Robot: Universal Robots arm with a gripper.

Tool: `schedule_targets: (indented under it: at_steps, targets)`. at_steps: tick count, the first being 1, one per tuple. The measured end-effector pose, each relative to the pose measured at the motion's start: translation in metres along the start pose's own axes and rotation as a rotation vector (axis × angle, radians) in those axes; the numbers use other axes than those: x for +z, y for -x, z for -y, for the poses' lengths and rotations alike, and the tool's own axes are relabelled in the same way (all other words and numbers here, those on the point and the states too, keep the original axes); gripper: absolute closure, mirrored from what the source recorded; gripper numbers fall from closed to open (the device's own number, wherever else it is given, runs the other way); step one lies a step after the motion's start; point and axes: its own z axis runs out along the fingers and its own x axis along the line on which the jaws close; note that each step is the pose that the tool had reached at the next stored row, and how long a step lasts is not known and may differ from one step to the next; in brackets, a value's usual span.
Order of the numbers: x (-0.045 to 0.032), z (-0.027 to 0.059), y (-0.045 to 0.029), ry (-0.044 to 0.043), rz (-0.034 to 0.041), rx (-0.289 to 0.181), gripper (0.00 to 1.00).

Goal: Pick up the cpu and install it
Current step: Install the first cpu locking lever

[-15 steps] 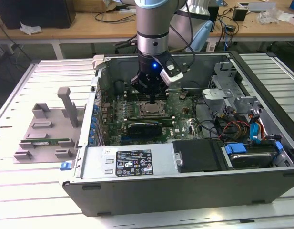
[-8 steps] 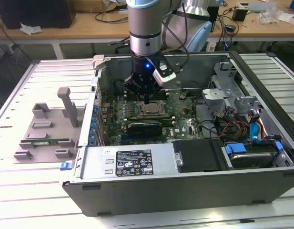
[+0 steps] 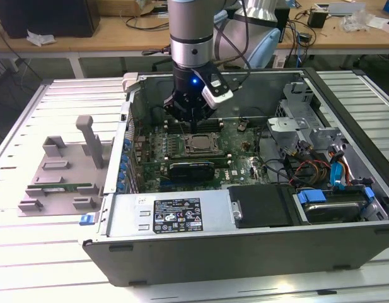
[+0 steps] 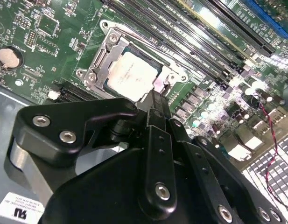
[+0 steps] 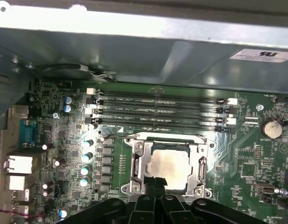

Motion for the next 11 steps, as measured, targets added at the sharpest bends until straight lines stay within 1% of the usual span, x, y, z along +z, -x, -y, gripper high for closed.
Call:
schedule_targets:
  at_steps: [2, 5, 9, 11]
  targets:
    - [-0.0032, 0.0000, 0.0001, 0.0000, 0.0000, 0.000, 0.89]
    - [-0.0049, 0.0000, 0.0001, 0.0000, 0.0000, 0.000, 0.89]
    - [-0.0116, 0.0000, 0.0002, -0.0001, 0.0000, 0.000, 0.89]
    - [-0.0119, 0.0000, -0.0001, 0.0000, 0.0000, 0.000, 0.89]
